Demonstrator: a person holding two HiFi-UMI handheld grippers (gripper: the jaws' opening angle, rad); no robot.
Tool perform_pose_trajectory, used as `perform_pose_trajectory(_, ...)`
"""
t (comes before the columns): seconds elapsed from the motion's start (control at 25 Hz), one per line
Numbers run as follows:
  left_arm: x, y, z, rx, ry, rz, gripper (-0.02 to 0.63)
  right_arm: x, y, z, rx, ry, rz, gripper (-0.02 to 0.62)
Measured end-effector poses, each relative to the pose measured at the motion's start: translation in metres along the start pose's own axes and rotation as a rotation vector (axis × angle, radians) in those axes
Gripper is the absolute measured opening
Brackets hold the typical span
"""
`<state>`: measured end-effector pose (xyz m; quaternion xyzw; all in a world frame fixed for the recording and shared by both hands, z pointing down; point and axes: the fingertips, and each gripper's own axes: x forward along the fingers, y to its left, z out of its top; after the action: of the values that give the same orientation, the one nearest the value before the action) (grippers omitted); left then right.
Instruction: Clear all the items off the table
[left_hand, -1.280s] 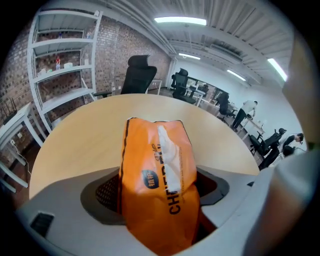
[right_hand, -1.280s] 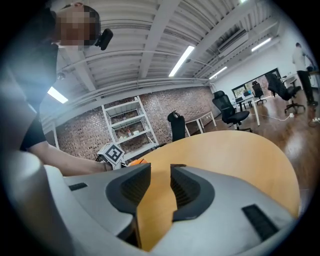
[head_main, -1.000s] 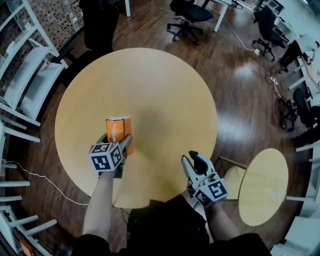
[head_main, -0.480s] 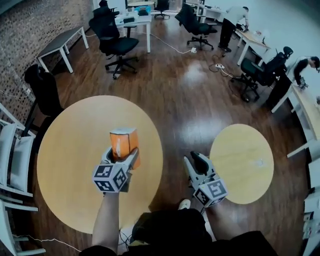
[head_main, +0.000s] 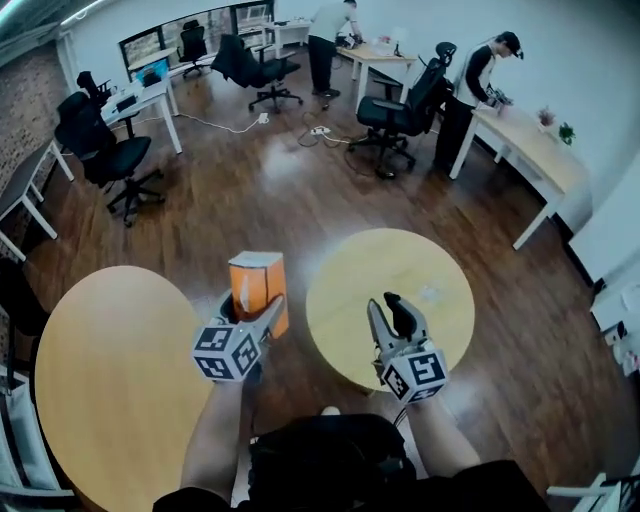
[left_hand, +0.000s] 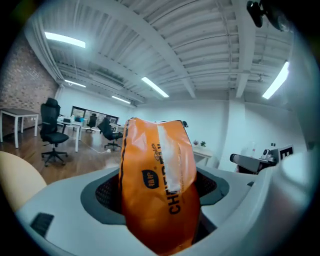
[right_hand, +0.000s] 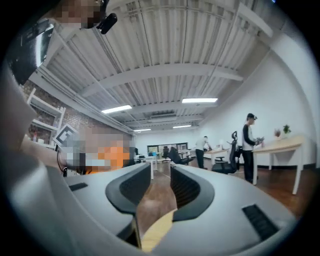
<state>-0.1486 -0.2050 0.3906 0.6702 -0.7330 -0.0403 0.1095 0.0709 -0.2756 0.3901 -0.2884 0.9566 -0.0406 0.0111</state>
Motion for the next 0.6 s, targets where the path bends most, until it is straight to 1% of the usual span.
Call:
perform_pose_trajectory(0.12,0.048,-0.062,-0.021,-0.006,0.035,-0.109,0.391,-0.044,-0.069,-0.004,-0.009,0.009,-0.168,0.129)
perform_pose_trajectory(0.2,0.075,-0.098,-0.036,0.004,0.068,-0.177,0.391,-0.073,-0.110,-0.010,0.003,0.018,-0.278,0.129)
perform_pose_trajectory(0.28,0.098,-0.126,-0.050,0.023,0.111,-0.237,0.391,-0.100,-0.141,-0.016,0.042,0.014,-0.379,0.129)
perform_pose_trajectory(0.36,0.115,-0.147,-0.070,0.030,0.167,-0.280,0.391,-0.130,-0.160,-0.026,0.093,0.003,-0.463,0.129)
perform_pose_trajectory(0.48,0.136,-0.171,-0.100,0.001,0.257,-0.312,0.391,-0.166,-0.179,-0.043,0.142,0.018,-0.551,0.129)
perform_pose_trajectory(0.6,0.154,-0.181,-0.127,-0.011,0.343,-0.314,0.391,-0.180,-0.188,-0.058,0.179,0.052,-0.588,0.129)
